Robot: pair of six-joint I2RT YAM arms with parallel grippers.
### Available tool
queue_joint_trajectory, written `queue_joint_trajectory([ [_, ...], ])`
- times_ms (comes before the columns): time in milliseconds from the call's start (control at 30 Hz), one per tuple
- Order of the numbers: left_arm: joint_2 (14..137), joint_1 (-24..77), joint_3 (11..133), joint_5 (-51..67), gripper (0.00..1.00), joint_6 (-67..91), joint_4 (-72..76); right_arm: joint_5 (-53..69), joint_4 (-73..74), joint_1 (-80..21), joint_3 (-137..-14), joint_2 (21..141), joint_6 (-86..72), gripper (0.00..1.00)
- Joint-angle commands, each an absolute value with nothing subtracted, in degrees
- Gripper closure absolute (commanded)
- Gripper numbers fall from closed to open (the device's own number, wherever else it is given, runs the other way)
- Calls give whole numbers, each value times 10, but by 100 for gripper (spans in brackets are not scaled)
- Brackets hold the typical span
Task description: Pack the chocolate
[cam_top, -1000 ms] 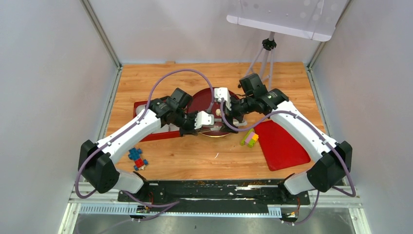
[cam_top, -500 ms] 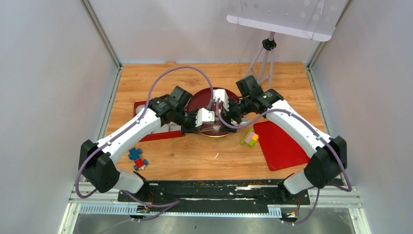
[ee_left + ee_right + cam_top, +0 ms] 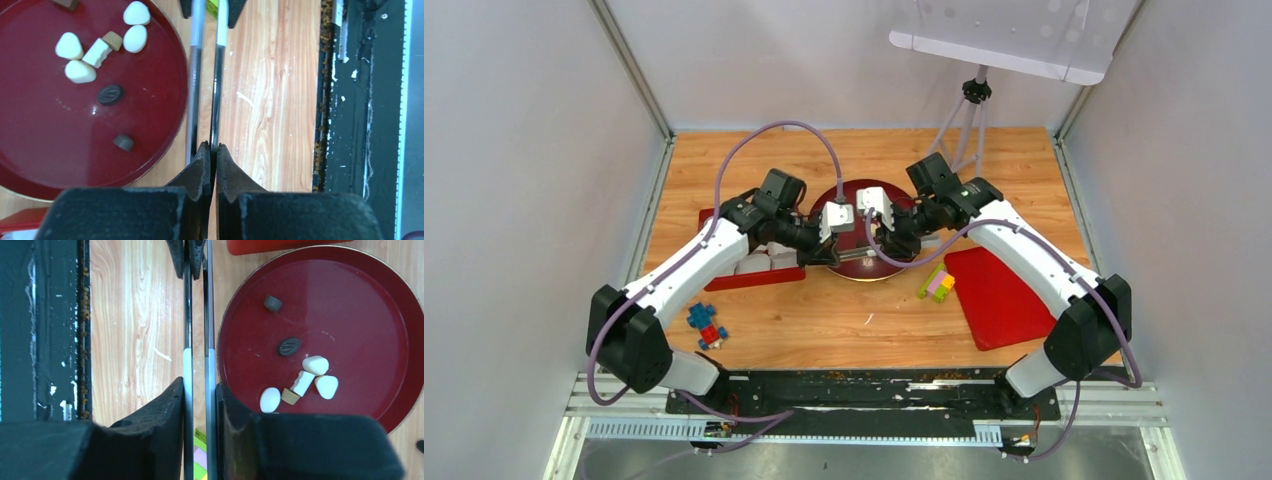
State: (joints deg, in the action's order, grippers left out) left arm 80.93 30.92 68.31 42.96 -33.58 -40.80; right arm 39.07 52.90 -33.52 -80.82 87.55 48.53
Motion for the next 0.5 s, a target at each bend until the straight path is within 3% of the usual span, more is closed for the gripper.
queue_joint_trajectory([
  [0,794,301,681,463,96,-316,-335,388,552,-337,-822,873,482,87],
  [100,792,301,667,455,92,-324,-335,385,554,-337,-822,874,482,90],
  [267,778,300,666,427,66,-353,-366,380,539,-332,-808,869,467,90],
  [467,731,273,720,416,51,-421,-492,347,521,-329,-770,840,480,90],
])
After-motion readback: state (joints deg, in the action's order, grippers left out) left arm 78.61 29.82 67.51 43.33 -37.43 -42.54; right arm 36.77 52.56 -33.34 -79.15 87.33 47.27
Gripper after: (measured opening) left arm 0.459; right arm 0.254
